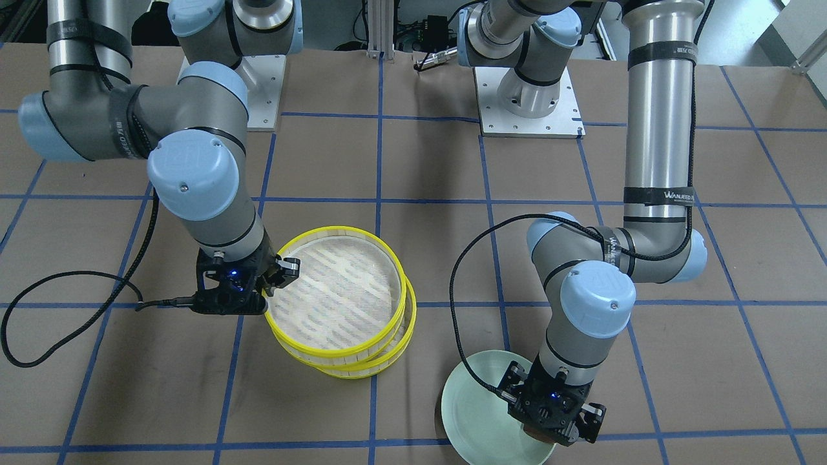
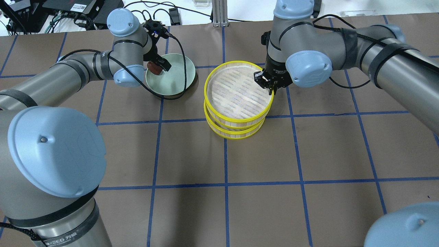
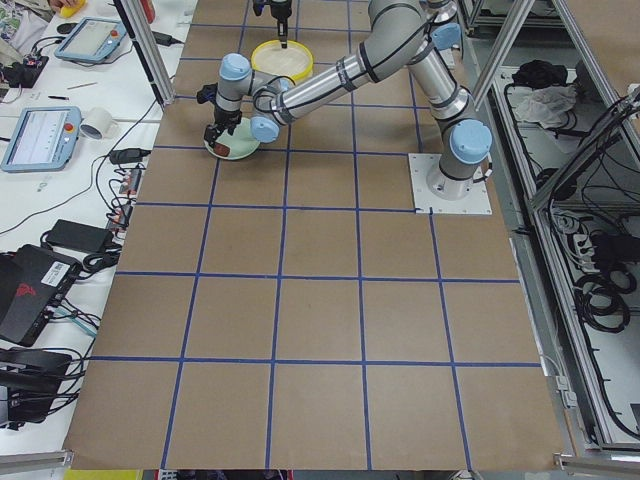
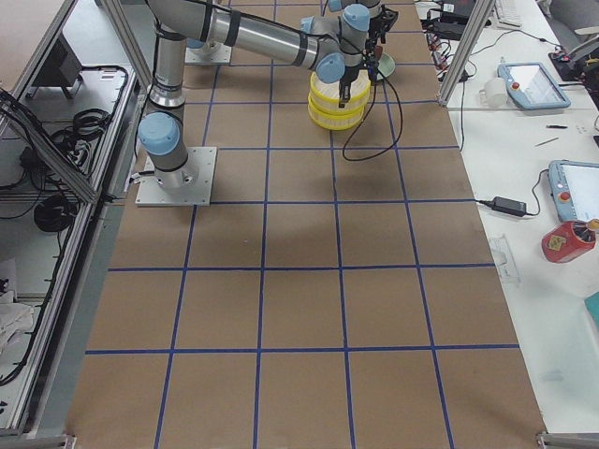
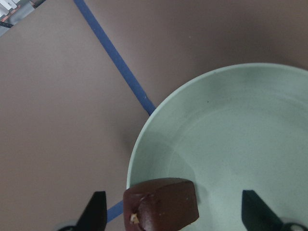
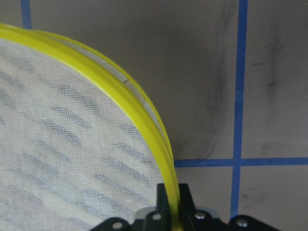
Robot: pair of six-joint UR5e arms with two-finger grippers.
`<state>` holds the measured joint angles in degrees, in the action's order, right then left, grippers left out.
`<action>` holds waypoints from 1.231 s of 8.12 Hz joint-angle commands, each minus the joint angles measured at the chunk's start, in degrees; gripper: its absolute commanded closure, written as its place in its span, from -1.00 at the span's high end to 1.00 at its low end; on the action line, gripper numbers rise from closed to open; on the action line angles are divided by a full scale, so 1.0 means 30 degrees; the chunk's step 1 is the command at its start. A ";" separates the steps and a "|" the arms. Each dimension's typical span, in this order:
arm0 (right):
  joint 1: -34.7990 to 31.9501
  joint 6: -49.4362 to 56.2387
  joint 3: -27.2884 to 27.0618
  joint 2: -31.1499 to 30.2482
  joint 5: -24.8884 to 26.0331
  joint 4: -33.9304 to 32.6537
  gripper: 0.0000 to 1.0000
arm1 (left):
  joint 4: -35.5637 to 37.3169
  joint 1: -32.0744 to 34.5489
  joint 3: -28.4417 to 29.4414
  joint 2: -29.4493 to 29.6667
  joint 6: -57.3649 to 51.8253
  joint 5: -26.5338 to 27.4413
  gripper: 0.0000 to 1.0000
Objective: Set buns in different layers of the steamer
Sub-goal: 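Restack top tier with right gripper while left gripper grasps the brown bun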
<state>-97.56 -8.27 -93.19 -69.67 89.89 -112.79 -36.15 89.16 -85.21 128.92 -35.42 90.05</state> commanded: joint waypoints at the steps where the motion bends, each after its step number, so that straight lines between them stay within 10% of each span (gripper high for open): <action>1: -0.0672 -0.0084 -0.0019 0.0574 0.0096 -0.0138 -0.79 | 0.0038 -0.0246 0.0015 0.0296 -0.0029 -0.0163 1.00; 4: -0.0674 -0.0025 0.0010 0.0722 0.0739 -0.0138 -0.79 | 0.0009 -0.0335 -0.0043 0.0472 0.0001 -0.0221 0.78; 7: -0.0674 -0.0083 -0.0020 0.0810 0.0800 -0.0138 -0.79 | -0.0108 -0.0335 -0.0307 0.0502 -0.0029 -0.0573 -0.65; 10: -0.0674 -0.0142 0.0010 0.0810 0.0770 -0.0634 -0.79 | -0.0195 -0.0335 -0.0278 0.0123 -0.0087 -0.0748 -1.00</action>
<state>-99.58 -8.55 -93.22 -67.25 92.25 -113.70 -36.55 88.15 -86.08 130.10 -35.52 88.26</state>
